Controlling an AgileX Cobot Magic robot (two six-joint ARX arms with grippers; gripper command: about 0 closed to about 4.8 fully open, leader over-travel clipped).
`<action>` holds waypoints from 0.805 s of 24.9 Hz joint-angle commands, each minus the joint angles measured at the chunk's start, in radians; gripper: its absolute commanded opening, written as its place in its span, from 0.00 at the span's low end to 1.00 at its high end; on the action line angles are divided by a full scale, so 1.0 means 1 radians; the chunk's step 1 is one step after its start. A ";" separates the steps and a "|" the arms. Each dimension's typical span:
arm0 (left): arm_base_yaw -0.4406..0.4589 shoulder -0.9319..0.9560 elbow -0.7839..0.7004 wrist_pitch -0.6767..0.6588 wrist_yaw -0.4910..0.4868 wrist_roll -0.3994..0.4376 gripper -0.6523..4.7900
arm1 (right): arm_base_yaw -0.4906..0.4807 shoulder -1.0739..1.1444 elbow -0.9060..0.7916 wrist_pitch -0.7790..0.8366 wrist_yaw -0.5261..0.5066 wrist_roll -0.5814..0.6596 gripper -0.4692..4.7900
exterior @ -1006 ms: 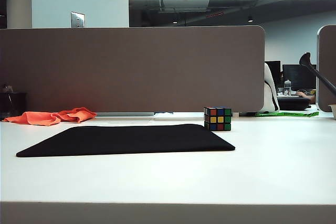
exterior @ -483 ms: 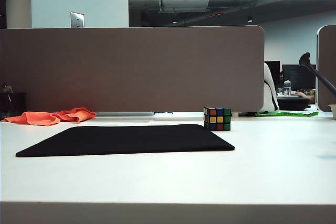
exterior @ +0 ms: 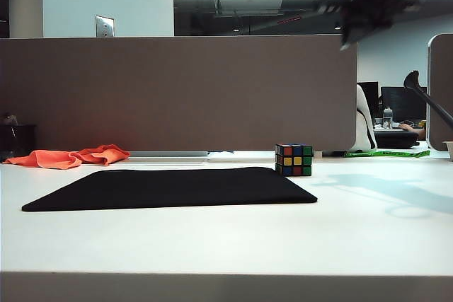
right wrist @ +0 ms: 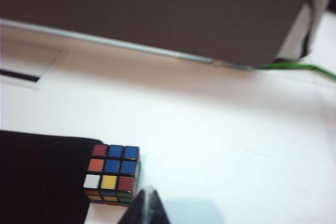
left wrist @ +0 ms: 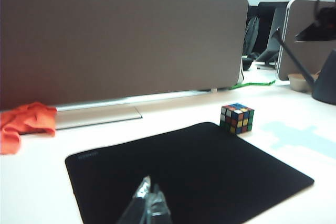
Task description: Pick up the cube on the right side of the mouse pad, then place it in the center of the mouse pad.
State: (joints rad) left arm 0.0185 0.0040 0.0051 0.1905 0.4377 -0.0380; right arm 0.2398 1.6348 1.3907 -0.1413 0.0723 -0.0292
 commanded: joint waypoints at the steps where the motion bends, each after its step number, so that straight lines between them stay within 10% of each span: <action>1: 0.001 0.001 0.004 -0.016 0.013 0.000 0.11 | 0.012 0.078 0.066 -0.042 0.006 -0.001 0.14; 8: 0.000 0.001 0.004 -0.074 0.012 -0.030 0.11 | 0.033 0.216 0.161 -0.072 0.012 0.002 0.23; 16: 0.000 0.001 0.004 -0.115 0.035 -0.029 0.11 | 0.035 0.309 0.239 -0.064 -0.025 0.037 0.75; 20: 0.000 0.001 0.003 -0.122 0.035 -0.029 0.11 | 0.035 0.357 0.280 -0.063 -0.024 0.038 0.80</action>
State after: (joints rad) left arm 0.0185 0.0040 0.0051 0.0654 0.4652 -0.0650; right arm 0.2741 1.9804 1.6558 -0.2180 0.0490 0.0040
